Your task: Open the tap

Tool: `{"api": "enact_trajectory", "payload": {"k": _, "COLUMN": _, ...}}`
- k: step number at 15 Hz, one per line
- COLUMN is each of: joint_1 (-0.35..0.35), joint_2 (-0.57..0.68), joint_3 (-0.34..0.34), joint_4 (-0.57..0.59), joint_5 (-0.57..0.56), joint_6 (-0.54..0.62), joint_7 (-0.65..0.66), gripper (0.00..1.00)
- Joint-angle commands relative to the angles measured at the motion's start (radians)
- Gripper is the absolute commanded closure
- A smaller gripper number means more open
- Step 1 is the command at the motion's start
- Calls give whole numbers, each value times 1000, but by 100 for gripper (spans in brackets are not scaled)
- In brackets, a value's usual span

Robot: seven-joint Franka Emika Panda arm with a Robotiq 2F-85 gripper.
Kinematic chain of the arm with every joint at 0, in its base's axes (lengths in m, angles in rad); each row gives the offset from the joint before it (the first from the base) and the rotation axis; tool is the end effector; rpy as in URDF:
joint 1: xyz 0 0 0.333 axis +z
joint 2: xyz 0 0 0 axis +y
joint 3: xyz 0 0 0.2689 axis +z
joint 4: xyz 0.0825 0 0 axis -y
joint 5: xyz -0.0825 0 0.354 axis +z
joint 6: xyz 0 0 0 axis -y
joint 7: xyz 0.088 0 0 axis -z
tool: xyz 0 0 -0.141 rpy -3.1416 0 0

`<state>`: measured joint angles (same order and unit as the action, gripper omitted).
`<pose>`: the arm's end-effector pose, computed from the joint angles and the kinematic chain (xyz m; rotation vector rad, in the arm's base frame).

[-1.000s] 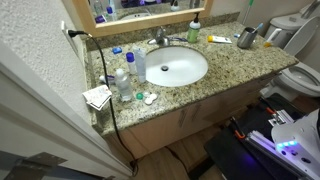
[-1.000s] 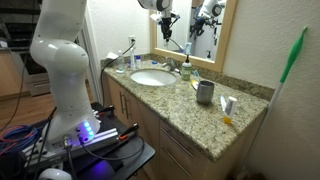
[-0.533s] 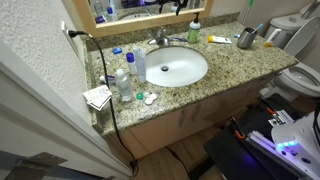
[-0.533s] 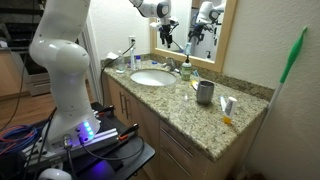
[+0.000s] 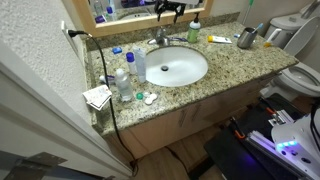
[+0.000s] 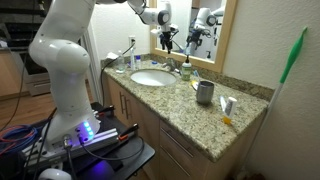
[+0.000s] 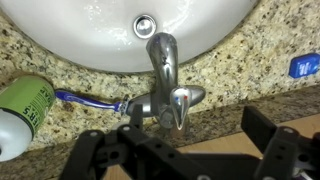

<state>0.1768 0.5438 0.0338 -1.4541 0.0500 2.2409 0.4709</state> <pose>0.6704 0.1428 0.3335 -2.9558 0.4370 -0.3142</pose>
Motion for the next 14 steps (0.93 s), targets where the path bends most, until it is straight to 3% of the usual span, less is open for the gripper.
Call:
{"api": "enact_trajectory", "payload": {"k": 1, "joint_1": 10, "joint_2": 23, "joint_3": -9, "joint_4": -2, "joint_5": 1, "joint_6": 51, "joint_7": -6, "gripper": 0}}
{"api": "enact_trajectory", "payload": {"k": 8, "joint_1": 19, "joint_2": 74, "joint_3": -26, "joint_4": 0, "joint_5": -6, "joint_6": 116, "joint_7": 7, "gripper": 0}}
{"api": "enact_trajectory", "payload": {"k": 9, "joint_1": 20, "joint_2": 78, "joint_3": -30, "joint_4": 1, "joint_5": -9, "joint_6": 114, "joint_7": 7, "gripper": 25}}
{"api": "enact_trajectory", "payload": {"k": 10, "joint_1": 21, "joint_2": 81, "joint_3": -32, "joint_4": 1, "joint_5": -8, "joint_6": 112, "joint_7": 7, "gripper": 26}}
{"api": "enact_trajectory", "payload": {"k": 14, "joint_1": 20, "joint_2": 85, "joint_3": -33, "joint_4": -1, "joint_5": -2, "joint_6": 110, "joint_7": 7, "gripper": 55}}
